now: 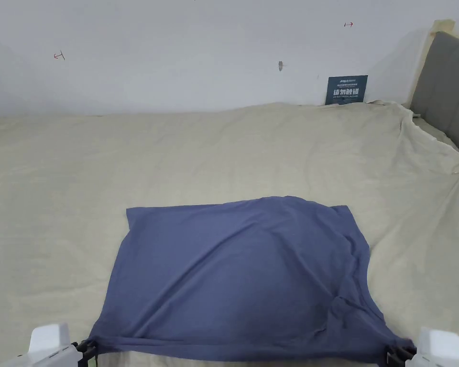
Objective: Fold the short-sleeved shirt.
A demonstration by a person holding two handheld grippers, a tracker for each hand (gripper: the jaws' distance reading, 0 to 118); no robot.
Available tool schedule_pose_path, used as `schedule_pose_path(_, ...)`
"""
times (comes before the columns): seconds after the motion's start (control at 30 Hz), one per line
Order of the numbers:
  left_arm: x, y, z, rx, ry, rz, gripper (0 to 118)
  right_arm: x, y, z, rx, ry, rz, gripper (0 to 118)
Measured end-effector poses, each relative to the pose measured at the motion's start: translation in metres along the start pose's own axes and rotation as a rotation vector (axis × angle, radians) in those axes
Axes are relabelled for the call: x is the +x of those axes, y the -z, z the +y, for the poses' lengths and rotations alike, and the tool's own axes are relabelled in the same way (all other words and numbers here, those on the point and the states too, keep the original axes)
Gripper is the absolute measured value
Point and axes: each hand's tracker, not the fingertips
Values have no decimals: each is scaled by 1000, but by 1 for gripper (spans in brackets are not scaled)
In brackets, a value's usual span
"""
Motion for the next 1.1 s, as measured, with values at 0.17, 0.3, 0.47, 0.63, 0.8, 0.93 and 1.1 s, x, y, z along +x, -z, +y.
schedule_pose_path(0.17,1,-1,27,37,-11,-17,3,-5,-9,50,92,-37,25,4)
schedule_pose_path(0.3,6,9,57,66,-5,-19,3,-8,9,84,112,-46,20,4)
schedule_pose_path(0.47,14,34,98,65,26,-4,3,-4,52,118,84,-34,15,4)
schedule_pose_path(0.63,17,83,130,6,32,11,3,7,107,142,6,6,2,4)
schedule_pose_path(0.8,20,134,146,-70,21,31,3,1,153,158,-66,28,-26,4)
schedule_pose_path(0.93,25,166,147,-130,51,65,3,3,192,157,-130,21,-65,4)
schedule_pose_path(1.1,32,188,137,-178,108,108,3,-4,210,141,-211,129,-71,4)
